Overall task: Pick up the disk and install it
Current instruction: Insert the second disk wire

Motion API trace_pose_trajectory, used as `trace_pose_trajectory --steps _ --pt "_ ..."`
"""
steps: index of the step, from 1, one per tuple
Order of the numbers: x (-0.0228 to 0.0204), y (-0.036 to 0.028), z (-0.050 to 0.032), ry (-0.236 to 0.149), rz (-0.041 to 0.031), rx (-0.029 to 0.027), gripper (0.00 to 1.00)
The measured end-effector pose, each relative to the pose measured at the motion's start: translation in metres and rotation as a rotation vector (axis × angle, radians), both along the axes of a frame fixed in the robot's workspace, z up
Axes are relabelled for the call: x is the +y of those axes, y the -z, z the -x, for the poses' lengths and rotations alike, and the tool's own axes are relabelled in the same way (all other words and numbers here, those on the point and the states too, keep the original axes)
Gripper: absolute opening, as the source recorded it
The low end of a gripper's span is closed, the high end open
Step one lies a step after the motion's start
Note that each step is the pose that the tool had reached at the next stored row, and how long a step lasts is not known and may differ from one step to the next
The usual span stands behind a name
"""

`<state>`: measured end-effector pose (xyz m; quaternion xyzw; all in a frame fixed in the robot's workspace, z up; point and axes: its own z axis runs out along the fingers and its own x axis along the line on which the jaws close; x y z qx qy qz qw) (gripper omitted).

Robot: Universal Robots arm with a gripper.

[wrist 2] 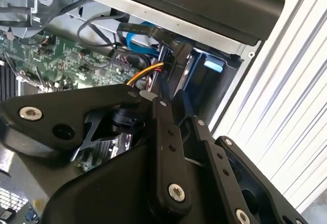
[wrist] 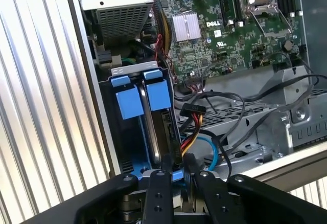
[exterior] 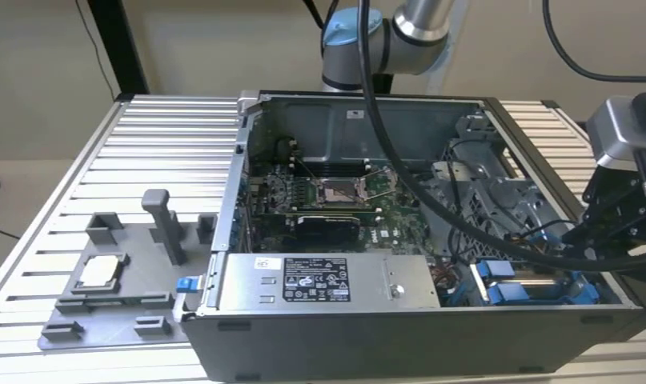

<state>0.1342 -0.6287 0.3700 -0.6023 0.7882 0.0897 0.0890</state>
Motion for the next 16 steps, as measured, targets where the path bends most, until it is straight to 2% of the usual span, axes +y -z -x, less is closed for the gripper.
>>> trace_pose_trajectory --steps 4,7,11,12,14,16 --pt "-0.0001 -0.0012 -0.001 0.024 0.0051 0.0 1.0" --pt "0.0 -0.0025 -0.0018 0.037 0.005 -0.0058 1.0" --pt "0.0 -0.004 -0.0037 0.049 0.0046 -0.0199 1.0" --pt "0.0 -0.0041 -0.0044 0.051 0.0045 -0.0244 1.0" --pt "0.0 -0.0043 -0.0062 0.054 0.0036 -0.0369 1.0" --pt "0.0 -0.0044 -0.0081 0.058 0.0018 -0.0457 1.0"
